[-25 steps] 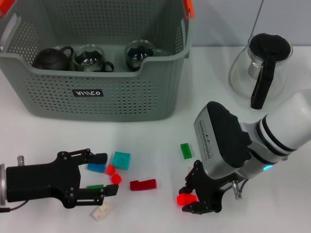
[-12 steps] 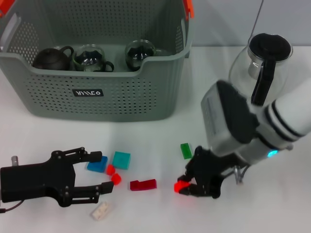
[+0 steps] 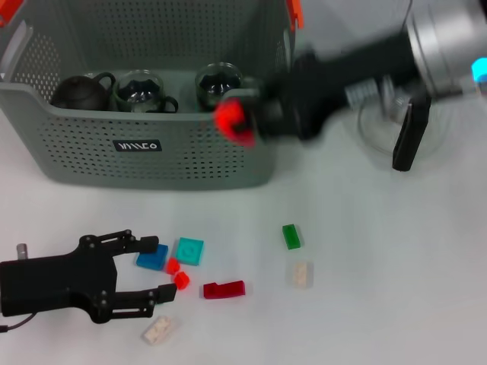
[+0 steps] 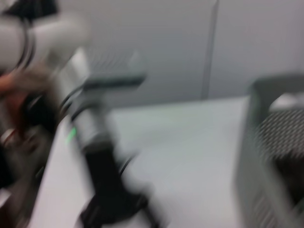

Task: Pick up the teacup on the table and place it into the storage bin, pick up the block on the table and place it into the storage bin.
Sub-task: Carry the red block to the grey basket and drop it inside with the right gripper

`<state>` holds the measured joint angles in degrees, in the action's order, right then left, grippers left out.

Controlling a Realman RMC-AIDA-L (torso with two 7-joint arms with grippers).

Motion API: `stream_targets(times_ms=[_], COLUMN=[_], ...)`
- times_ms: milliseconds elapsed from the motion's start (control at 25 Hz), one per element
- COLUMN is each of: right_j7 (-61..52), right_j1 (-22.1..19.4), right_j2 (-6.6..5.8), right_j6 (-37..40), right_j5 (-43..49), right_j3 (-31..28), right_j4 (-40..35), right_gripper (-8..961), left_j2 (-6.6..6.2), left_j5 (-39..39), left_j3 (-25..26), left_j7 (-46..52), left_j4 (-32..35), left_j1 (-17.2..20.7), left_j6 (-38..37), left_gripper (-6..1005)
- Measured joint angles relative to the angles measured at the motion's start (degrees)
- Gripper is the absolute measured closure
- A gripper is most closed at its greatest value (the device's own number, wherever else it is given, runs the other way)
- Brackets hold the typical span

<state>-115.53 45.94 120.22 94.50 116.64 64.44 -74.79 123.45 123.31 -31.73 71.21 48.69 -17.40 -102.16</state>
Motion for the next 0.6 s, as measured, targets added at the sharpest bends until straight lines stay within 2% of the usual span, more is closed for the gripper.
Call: stream_targets(times_ms=[120, 320, 480, 600], right_j7=[-3.52, -4.48, -4.34, -4.26], right_j1=[5.67, 15.10, 20.95, 23.38], right_j2=[0.17, 0.31, 0.29, 0.37], right_j6=[-8.55, -29.21, -42.06, -48.29], right_j5=[0.64, 4.20, 6.23, 6.77], right_j3=[-1.64, 2.13, 5.19, 7.52], right_j4=[3.11, 15.84, 27.47, 33.42], right_gripper=[744, 742, 741, 740], left_j2=[0.17, 0.12, 0.17, 0.15], left_j5=[0.00, -0.03, -0.58, -1.71], left_j3=[-0.01, 0.00, 0.00, 0.00], left_j7=[-0.35, -0.77, -0.81, -0.82], left_j4=[-0.42, -1.20, -1.45, -1.86], left_j1=[-0.44, -1.17, -1.38, -1.40], left_j6=[0.03, 0.06, 0.71, 0.88], left_gripper=[172, 172, 172, 172])
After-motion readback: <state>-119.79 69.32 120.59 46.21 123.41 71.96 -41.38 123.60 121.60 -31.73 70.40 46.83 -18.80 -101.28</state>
